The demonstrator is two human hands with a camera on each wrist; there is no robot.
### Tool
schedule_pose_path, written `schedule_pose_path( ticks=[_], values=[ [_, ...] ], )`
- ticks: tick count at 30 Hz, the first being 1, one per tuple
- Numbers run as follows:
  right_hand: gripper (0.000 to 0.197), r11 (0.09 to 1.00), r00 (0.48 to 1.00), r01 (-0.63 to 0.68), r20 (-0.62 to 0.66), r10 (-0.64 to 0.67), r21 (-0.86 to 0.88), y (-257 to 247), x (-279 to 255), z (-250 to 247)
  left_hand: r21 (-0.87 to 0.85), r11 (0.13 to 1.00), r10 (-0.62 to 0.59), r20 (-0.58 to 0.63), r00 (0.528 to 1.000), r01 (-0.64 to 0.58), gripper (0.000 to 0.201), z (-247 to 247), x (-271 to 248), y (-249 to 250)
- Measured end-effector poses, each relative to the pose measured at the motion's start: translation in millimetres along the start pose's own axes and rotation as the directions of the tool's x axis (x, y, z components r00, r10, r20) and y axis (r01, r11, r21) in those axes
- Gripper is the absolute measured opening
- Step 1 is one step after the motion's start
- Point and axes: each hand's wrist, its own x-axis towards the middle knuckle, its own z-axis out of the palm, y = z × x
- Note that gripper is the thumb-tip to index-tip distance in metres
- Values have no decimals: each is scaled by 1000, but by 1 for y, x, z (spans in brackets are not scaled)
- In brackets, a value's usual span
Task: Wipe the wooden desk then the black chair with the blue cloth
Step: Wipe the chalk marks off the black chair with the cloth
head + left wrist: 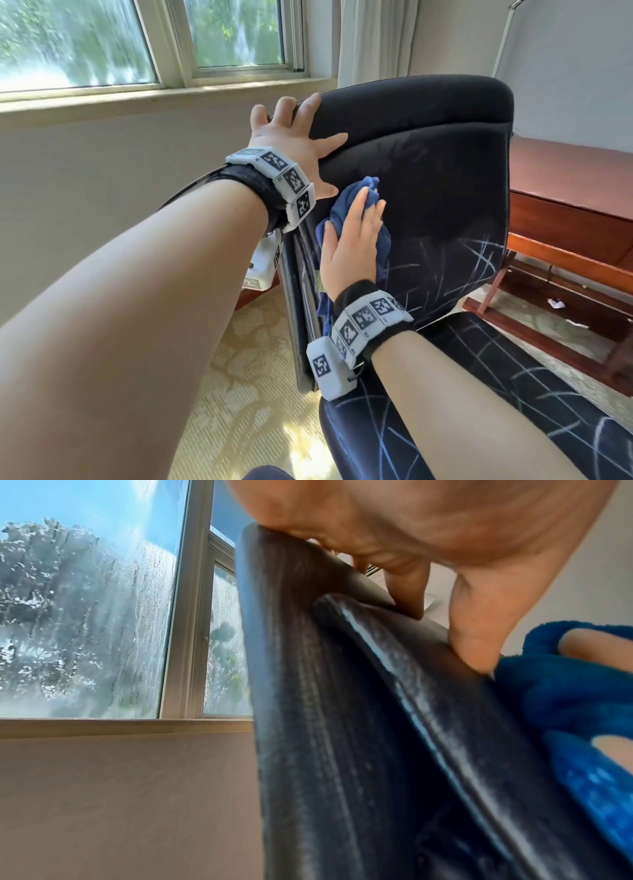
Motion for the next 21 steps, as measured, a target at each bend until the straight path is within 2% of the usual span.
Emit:
schedule_pose_path(
  ticks=[3,5,10,13,16,19,21],
  values=[
    [62,984,985,153,-61,-159,-85,8,-15,10,-9,1000,3,-15,1000,-4,73,2,0,-1],
    [60,966,972,217,-55,-227,-138,17,-28,15,-21,1000,1,-17,1000,-2,74,3,0,-1],
    [70,970,976,214,-10,-217,-117,40,-43,10,-21,1000,3,-9,1000,-3,74,2,1,2],
    [71,986,986,161,38,-159,-51,32,-32,6,-28,1000,2,2,1000,-2,74,2,3,1],
    [72,997,998,63,12,-62,-44,18,-5,0,-6,1000,8,5,1000,-8,75,3,5,1],
    [71,994,991,-107,-78,109,26,21,22,-1,-6,1000,14,2,1000,-14,76,4,5,1],
    [68,951,945,-277,-140,295,135,35,26,-1,-7,1000,16,-12,1000,-16,75,5,6,1]
  ],
)
